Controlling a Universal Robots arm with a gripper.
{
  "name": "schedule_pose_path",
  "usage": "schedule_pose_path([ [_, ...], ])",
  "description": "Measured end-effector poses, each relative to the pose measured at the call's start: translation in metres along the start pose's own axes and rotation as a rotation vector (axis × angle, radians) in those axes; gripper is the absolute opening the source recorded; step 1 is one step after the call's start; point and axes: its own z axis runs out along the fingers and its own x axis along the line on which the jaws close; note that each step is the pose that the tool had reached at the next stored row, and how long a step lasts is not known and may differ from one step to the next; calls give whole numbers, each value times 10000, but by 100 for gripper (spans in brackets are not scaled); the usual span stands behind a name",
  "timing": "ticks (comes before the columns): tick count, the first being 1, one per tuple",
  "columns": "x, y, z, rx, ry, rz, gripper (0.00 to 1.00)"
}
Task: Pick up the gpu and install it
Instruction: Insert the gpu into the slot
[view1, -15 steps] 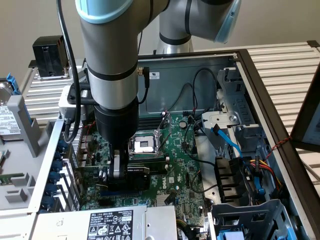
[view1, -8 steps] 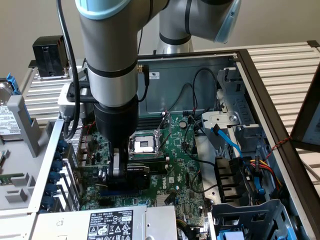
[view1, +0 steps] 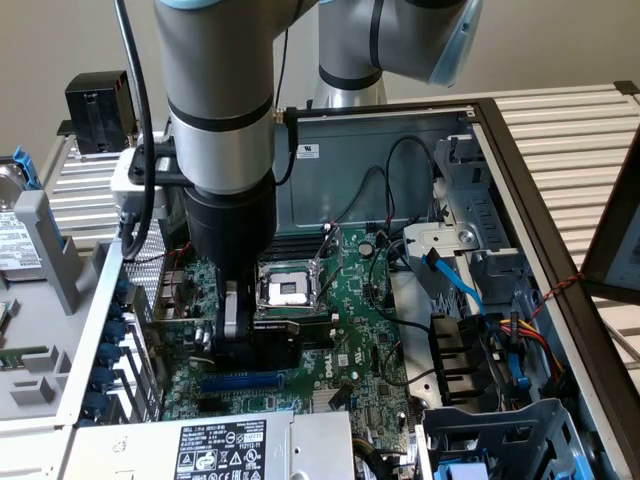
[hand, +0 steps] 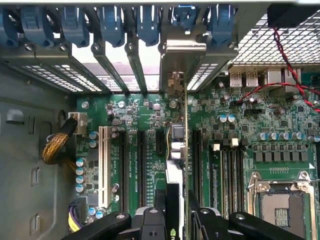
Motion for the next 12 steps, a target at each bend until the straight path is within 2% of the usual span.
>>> schedule_pose_path([
  [4,22,-53,-65,41,-49,-17,27],
  [5,21,-57,-68,77,-50,-23,27],
  [7,22,-61,-68,106,-34,-54,27],
  [8,22,-60,-69,149,-16,-77,27],
  [9,22,-60,-70,234,38,-97,27],
  [10,20,-60,-70,294,148,-112,27],
  [12,15,-57,-69,311,354,-110,27],
])
